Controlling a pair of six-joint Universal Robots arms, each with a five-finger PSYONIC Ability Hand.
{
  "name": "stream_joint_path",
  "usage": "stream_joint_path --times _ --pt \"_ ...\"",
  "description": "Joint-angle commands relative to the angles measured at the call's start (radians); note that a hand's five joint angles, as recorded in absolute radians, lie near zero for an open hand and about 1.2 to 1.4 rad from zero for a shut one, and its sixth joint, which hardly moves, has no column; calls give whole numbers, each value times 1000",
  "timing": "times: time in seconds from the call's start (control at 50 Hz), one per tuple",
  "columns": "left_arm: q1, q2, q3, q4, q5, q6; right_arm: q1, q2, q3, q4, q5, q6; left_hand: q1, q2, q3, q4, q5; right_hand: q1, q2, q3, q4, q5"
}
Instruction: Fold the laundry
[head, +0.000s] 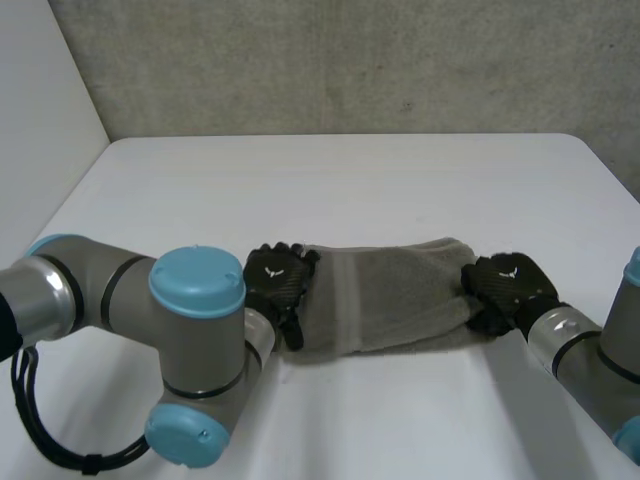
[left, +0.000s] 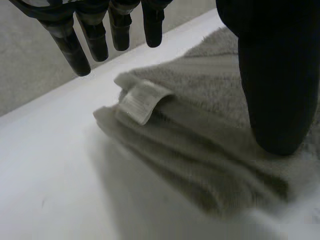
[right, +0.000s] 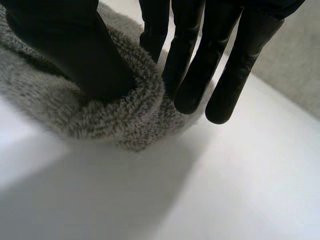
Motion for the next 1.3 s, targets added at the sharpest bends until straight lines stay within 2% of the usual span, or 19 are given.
stream_joint_path --times 0.02,0.04,0.08,0.14,0.34,0.38,0.4,0.42,0.44,0.46,0.52,0.56,0.58,0.62,0.68,0.76,0.92,1.12,1.3 --pt "4 79 -95 -2 -116 3 163 -21 -146 -33 20 -146 22 26 27 28 0 489 237 219 213 267" --pt "4 79 -95 -2 -116 3 164 -21 -147 -33 20 -146 22 26 27 28 -1 489 237 219 213 267" --pt "7 97 -106 -5 -136 2 316 4 -242 -17 24 -146 19 23 24 25 -3 489 237 219 213 267" --pt "15 155 -130 -11 -174 2 438 73 -320 1 21 -157 13 18 18 19 -9 489 237 219 213 267" --pt "131 309 -233 -14 -180 -6 644 277 -437 36 3 -227 10 15 16 16 -12 489 237 219 213 267" --pt "145 317 -238 -14 -179 -8 645 279 -438 32 20 -236 13 17 18 19 -9 489 237 219 213 267" --pt "156 318 -239 -14 -176 -8 644 264 -443 33 33 -230 10 15 16 16 -12 -57 -309 -327 -332 -278" --pt "160 318 -238 -13 -170 -8 644 264 -443 33 33 -230 10 15 16 16 -12 -62 -314 -332 -338 -284" --pt "160 318 -238 -13 -170 -8 644 238 -441 36 62 -211 10 15 16 16 -12 -661 -913 -931 -936 -883" --pt "160 318 -229 -13 -164 -9 639 195 -440 38 104 -171 10 15 16 16 -12 -733 -985 -1003 -1009 -955" --pt "164 318 -204 -11 -132 -20 624 149 -434 39 139 -108 10 15 16 16 -12 -733 -985 -1003 -1009 -955" --pt "157 318 -181 -10 -107 -38 558 72 -417 49 173 71 10 15 16 16 -12 -733 -985 -1003 -1009 -955" --pt "151 318 -154 -13 -82 -66 558 72 -417 49 173 72 13 17 18 19 -9 -733 -985 -1003 -1009 -955" --pt "147 315 -126 -16 -64 -102 498 19 -402 91 164 272 22 26 27 28 -1 -733 -985 -1003 -1009 -955" --pt "122 301 -69 -37 -26 -179 445 -32 -402 166 156 426 31 35 36 37 8 -733 -985 -1003 -1009 -955" --pt "79 257 -9 -80 10 -238 368 -46 -405 263 138 507 31 35 36 37 8 -733 -985 -1003 -1009 -955" --pt "41 88 83 -212 18 -291 314 74 -435 335 98 506 31 35 36 37 8 -733 -985 -1003 -1009 -955" --pt "45 27 60 -215 -61 -259 322 302 -529 340 -2 449 19 23 24 25 -3 -733 -985 -1003 -1009 -955" --pt "42 59 63 -220 -56 -140 323 290 -553 342 27 365 16 20 21 22 -6 -733 -985 -1003 -1009 -955"
